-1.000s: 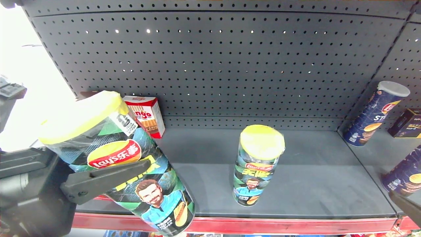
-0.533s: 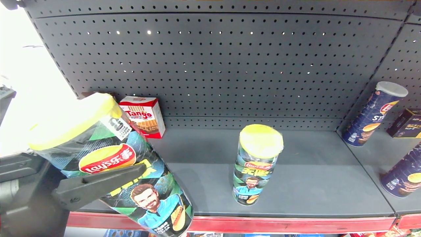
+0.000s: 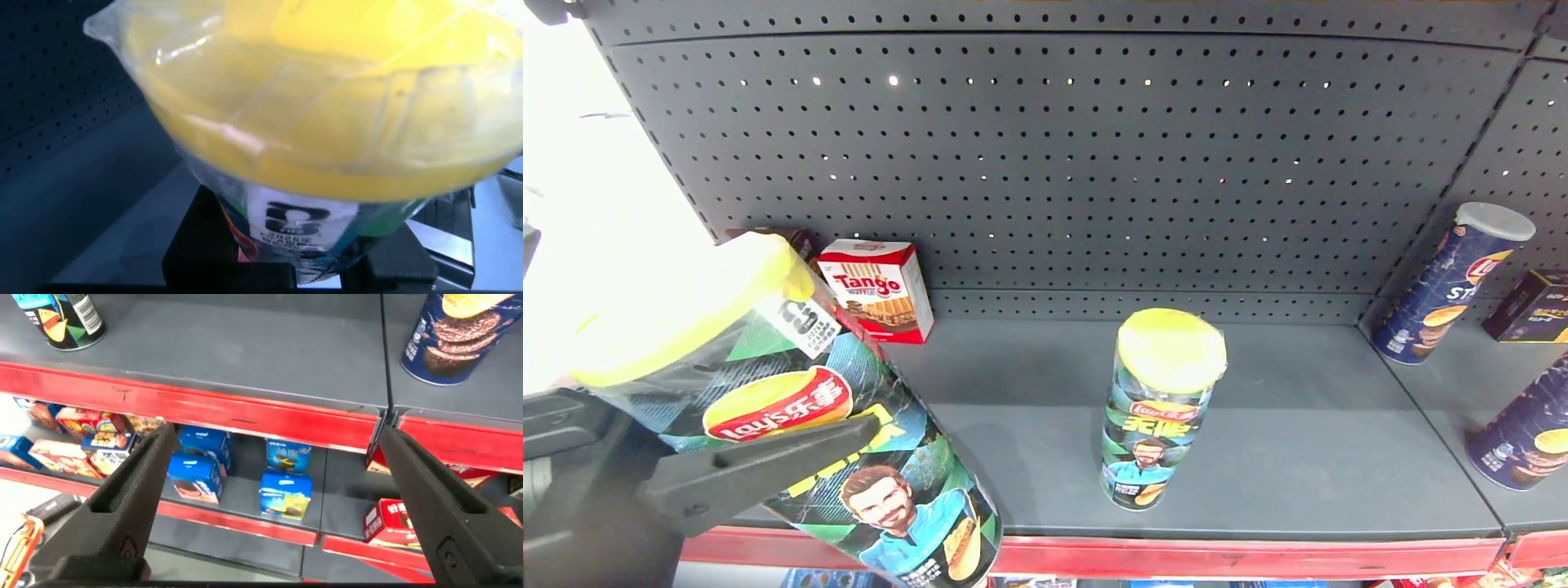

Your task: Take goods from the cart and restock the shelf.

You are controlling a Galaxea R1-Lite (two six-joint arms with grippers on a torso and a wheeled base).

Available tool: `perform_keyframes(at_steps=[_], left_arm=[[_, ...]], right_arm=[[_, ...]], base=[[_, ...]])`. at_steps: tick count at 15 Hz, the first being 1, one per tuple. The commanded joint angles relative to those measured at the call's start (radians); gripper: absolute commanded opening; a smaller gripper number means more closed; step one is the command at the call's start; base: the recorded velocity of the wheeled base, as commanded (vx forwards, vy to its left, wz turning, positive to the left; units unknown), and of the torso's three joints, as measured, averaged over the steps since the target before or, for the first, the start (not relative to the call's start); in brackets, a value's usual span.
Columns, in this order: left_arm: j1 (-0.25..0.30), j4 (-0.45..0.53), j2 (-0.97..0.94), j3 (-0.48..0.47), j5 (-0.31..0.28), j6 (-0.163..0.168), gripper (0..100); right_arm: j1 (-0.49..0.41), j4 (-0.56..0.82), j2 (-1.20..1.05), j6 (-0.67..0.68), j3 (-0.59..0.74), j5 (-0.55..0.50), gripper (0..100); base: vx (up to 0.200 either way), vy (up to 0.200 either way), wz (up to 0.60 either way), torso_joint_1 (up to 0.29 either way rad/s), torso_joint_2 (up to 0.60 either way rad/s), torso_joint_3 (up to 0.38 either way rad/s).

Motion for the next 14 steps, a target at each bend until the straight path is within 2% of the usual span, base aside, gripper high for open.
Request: perform_keyframes(at_steps=[1,2,4,6,8,9,10,11,12,13,14], left_arm=[[-0.012,0.000,-0.016,-0.009,-0.001,0.000,0],[-0.015,0.000,-0.013,-0.015,-0.001,0.000,0],[-0.029,0.001,-0.006,-0.020,-0.001,0.026,0],[-0.026,0.003,0.004,-0.014,0.000,0.035,0],[0.006,0.001,0.005,-0.002,-0.001,0.038,0],[0.005,0.003,0.002,-0.003,0.008,0.032,0],[0.015,-0.002,0.007,-0.009,0.032,0.038,0],[0.006,0.003,0.008,-0.031,0.054,0.029,0],[0.014,0.001,0.010,-0.031,0.055,0.032,0],[-0.003,0.003,0.011,-0.046,0.026,0.026,0],[-0.006,0.010,0.024,-0.054,0.025,0.021,0]], right_arm=[[0.000,-0.001,0.007,0.000,0.002,0.000,100],[0.000,-0.001,0.007,0.000,0.002,0.000,100],[0.000,-0.001,0.007,0.000,0.002,0.000,100],[0.000,-0.001,0.007,0.000,0.002,0.000,100],[0.000,-0.001,0.007,0.000,0.002,0.000,100],[0.000,-0.001,0.007,0.000,0.002,0.000,100],[0.000,-0.001,0.007,0.000,0.002,0.000,100],[0.000,-0.001,0.007,0.000,0.002,0.000,100],[0.000,-0.001,0.007,0.000,0.002,0.000,100],[0.000,-0.001,0.007,0.000,0.002,0.000,100],[0.000,-0.001,0.007,0.000,0.002,0.000,100]], base=[[0.000,0.000,0.00,0.000,0.00,0.000],[0.000,0.000,0.00,0.000,0.00,0.000],[0.000,0.000,0.00,0.000,0.00,0.000],[0.000,0.000,0.00,0.000,0.00,0.000],[0.000,0.000,0.00,0.000,0.00,0.000],[0.000,0.000,0.00,0.000,0.00,0.000],[0.000,0.000,0.00,0.000,0.00,0.000],[0.000,0.000,0.00,0.000,0.00,0.000],[0.000,0.000,0.00,0.000,0.00,0.000],[0.000,0.000,0.00,0.000,0.00,0.000],[0.000,0.000,0.00,0.000,0.00,0.000]])
